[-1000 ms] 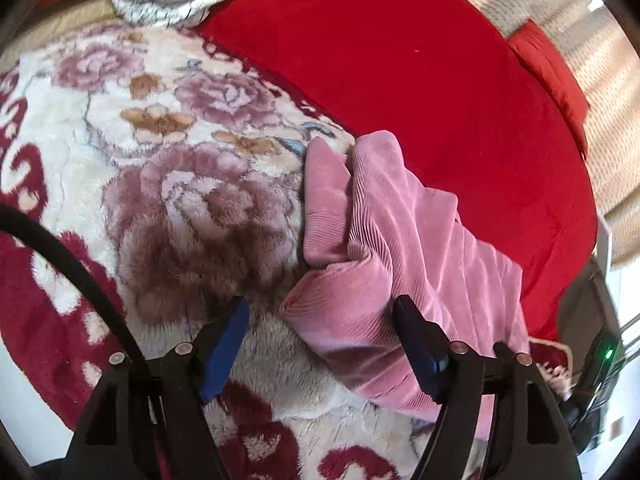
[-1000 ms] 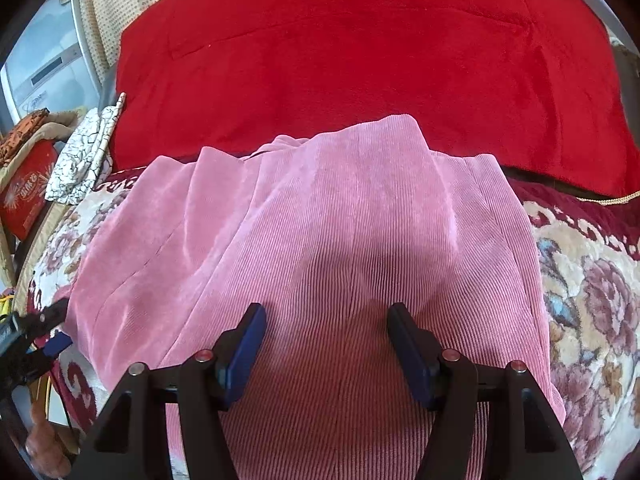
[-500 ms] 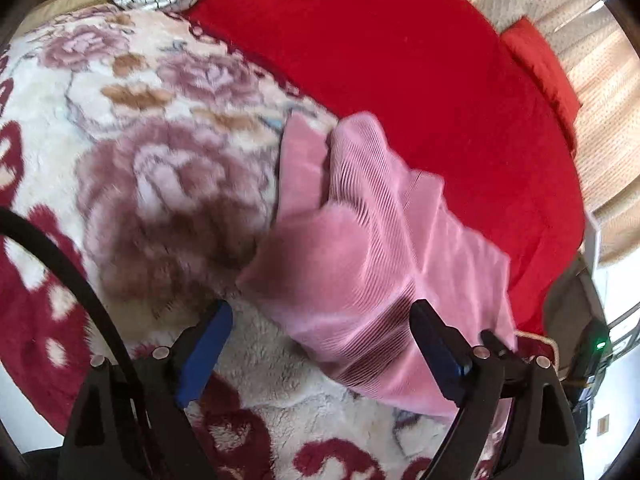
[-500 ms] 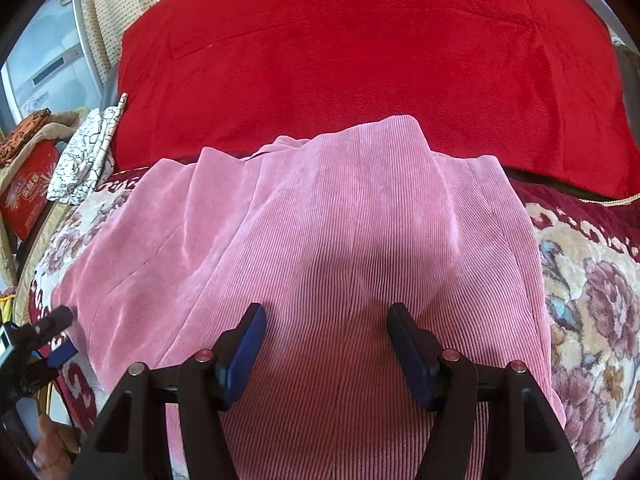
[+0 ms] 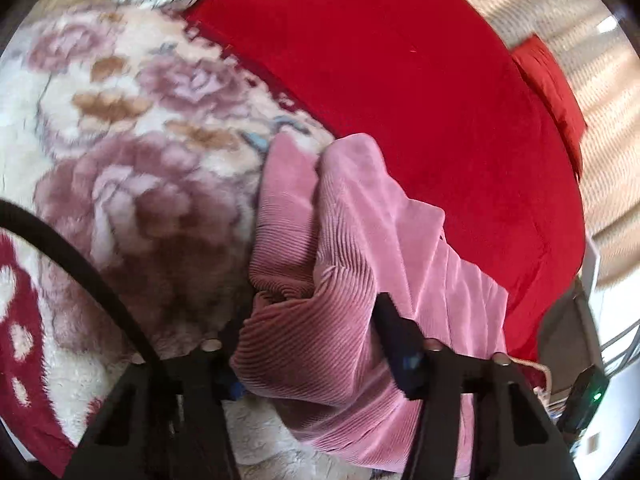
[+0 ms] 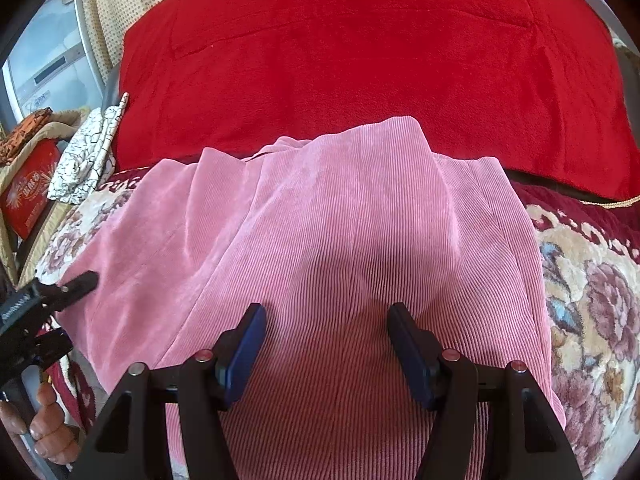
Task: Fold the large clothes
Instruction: 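Move the left tool to the jacket's side edge and close on it, then lift the gripped side edge with the left tool toward the right tool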
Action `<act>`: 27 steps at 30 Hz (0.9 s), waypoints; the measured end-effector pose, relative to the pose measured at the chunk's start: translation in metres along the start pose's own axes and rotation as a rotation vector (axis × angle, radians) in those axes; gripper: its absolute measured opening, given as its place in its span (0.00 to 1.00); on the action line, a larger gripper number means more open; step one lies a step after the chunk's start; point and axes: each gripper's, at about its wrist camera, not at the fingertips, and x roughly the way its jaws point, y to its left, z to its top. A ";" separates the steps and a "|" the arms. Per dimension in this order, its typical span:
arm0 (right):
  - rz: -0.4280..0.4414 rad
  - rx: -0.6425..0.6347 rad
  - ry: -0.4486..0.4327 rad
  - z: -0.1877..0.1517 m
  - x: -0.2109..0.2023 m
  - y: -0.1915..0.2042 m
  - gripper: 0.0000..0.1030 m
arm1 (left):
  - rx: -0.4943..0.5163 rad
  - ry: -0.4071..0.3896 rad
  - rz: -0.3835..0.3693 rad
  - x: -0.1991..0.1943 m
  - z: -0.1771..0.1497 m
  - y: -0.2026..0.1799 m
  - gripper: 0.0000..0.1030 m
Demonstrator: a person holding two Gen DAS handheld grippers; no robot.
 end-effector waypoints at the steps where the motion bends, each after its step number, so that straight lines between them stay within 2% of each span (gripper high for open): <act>1: 0.007 0.004 -0.001 -0.001 -0.001 -0.001 0.65 | 0.036 -0.005 0.008 0.000 -0.001 -0.007 0.42; 3: 0.021 0.006 -0.002 -0.001 -0.003 -0.004 0.63 | 0.088 -0.021 0.016 -0.004 -0.001 -0.015 0.30; 6: 0.043 0.009 0.000 -0.002 -0.007 -0.012 0.58 | 0.212 -0.064 0.009 -0.016 -0.006 -0.037 0.25; 9: 0.074 0.034 0.011 -0.002 -0.008 -0.022 0.58 | 0.436 -0.107 -0.017 -0.028 -0.028 -0.075 0.23; 12: 0.108 0.081 0.030 0.000 -0.009 -0.037 0.58 | 0.735 -0.136 -0.031 -0.031 -0.075 -0.115 0.22; 14: 0.151 0.128 0.042 0.002 -0.009 -0.049 0.58 | 0.906 -0.115 -0.025 -0.022 -0.105 -0.132 0.22; 17: 0.247 0.220 0.044 0.005 -0.013 -0.069 0.60 | 0.928 -0.080 -0.051 -0.015 -0.113 -0.134 0.22; 22: 0.425 0.298 0.021 0.006 -0.018 -0.083 0.61 | 0.845 -0.031 -0.117 -0.015 -0.096 -0.123 0.22; 27: 0.595 0.292 0.027 0.008 -0.020 -0.070 0.73 | 0.865 -0.034 -0.115 -0.016 -0.100 -0.123 0.22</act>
